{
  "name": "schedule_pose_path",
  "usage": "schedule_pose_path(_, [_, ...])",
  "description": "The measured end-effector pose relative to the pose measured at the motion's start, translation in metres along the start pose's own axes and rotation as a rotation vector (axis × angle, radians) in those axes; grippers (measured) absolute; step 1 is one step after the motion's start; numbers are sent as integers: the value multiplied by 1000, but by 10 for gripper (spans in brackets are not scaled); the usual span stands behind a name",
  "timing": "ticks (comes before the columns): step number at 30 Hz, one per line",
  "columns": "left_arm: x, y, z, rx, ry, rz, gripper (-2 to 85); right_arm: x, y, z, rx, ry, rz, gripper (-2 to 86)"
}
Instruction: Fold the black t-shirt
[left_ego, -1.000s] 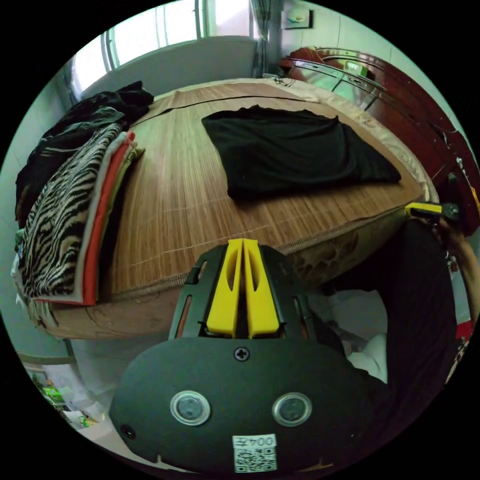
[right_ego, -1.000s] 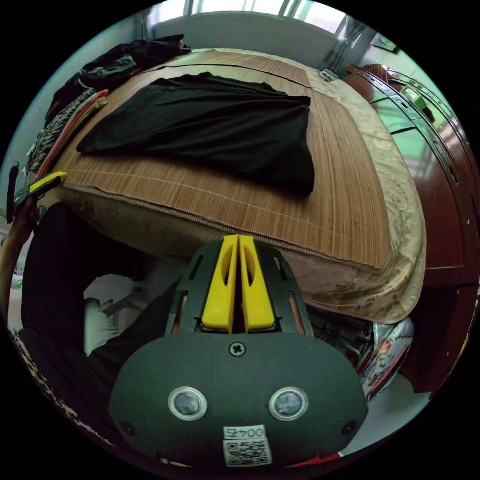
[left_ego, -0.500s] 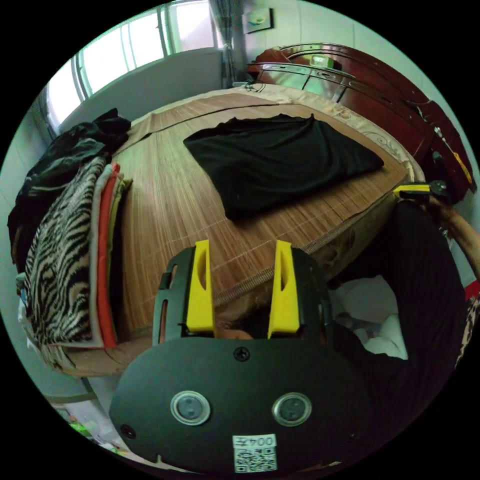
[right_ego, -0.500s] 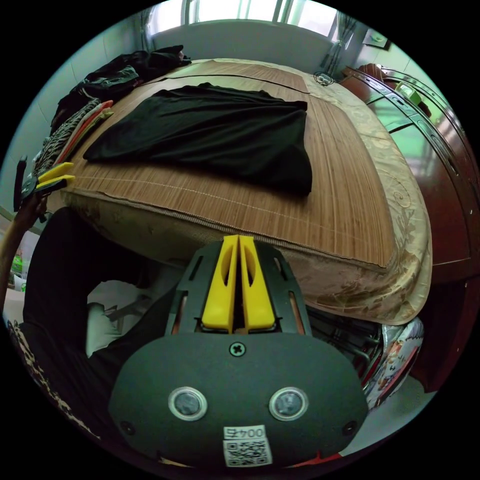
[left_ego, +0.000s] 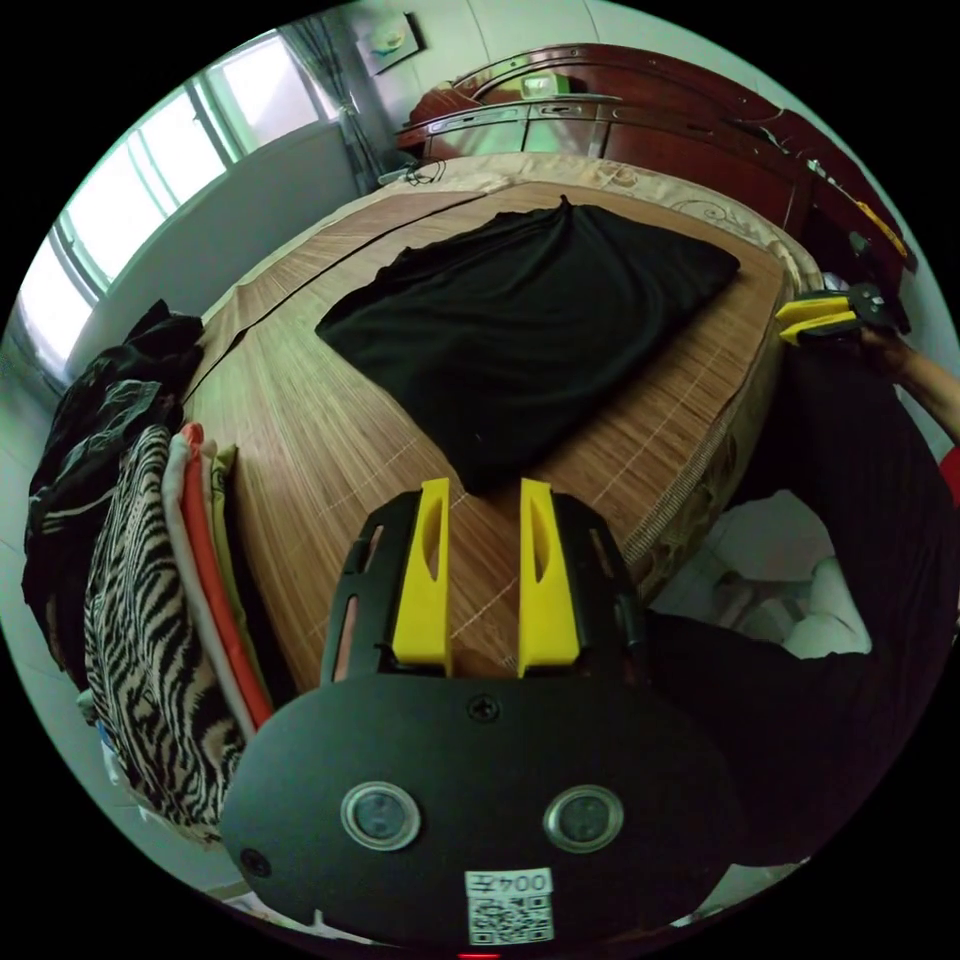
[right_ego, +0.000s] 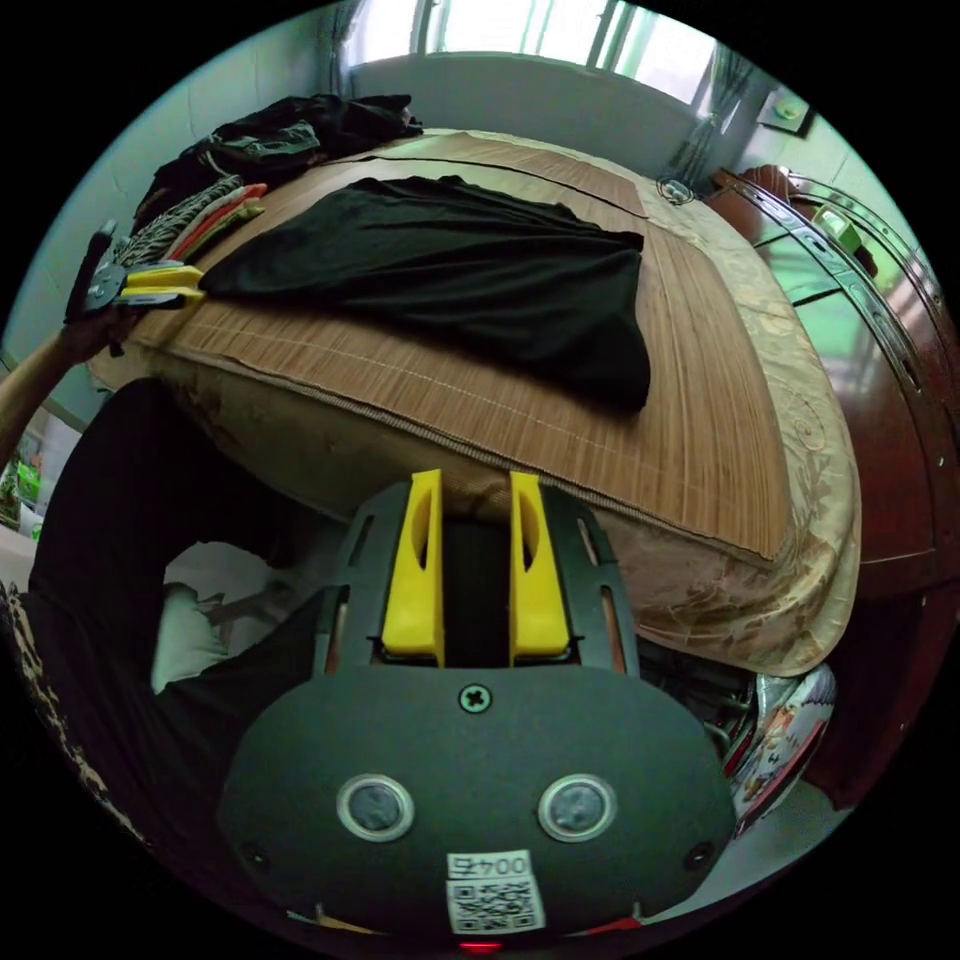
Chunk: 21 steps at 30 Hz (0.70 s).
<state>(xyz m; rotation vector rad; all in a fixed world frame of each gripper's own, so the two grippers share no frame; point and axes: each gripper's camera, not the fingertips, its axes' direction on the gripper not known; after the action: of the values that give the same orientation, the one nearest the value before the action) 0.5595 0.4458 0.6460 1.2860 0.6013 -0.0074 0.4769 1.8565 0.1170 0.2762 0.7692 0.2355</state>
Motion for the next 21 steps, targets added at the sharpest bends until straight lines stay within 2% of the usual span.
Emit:
schedule_pose_path(5, [-2, -2, 7, -20, 15, 1, 66, 9, 23, -21, 111, 91, 44, 137])
schedule_pose_path(11, [-12, 3, 7, -10, 38, -63, 33, 57, 50, -40, 199, -1, 198, 138])
schedule_pose_path(17, [-23, 10, 3, -15, 42, -86, 24, 116, 52, -46, 300, -70, 233, 141])
schedule_pose_path(21, [-29, 10, 2, -21, 55, -104, 23, 148, 39, -32, 163, -65, 169, 134])
